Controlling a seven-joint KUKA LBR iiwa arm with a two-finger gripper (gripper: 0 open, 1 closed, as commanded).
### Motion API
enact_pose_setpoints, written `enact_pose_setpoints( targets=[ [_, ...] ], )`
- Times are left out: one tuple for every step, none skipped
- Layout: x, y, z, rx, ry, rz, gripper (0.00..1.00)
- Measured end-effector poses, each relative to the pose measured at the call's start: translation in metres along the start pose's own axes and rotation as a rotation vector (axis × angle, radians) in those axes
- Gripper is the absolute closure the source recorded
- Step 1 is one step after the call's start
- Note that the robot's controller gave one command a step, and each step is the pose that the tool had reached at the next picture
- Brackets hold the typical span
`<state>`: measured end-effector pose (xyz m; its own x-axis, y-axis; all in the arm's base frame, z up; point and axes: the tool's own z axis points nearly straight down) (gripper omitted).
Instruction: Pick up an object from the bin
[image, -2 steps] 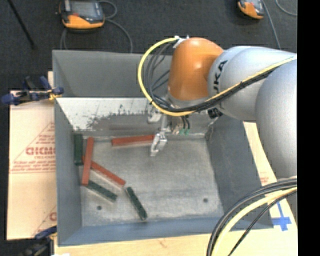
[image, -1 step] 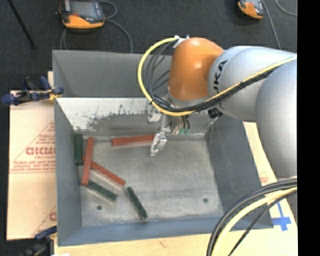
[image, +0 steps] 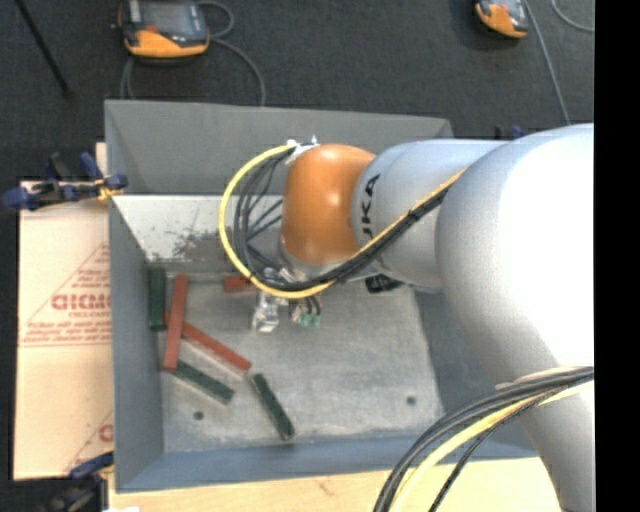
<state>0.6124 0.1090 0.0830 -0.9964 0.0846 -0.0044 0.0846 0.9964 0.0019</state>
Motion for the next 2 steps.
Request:
enact_pose_setpoints(
  targets=[
    [0.0, 0.0, 0.0, 0.0, 0.0, 0.0, 1.0],
    [-0.0017, -0.0012, -0.0079, 0.002, 0.004, -0.081, 1.0]
  ],
)
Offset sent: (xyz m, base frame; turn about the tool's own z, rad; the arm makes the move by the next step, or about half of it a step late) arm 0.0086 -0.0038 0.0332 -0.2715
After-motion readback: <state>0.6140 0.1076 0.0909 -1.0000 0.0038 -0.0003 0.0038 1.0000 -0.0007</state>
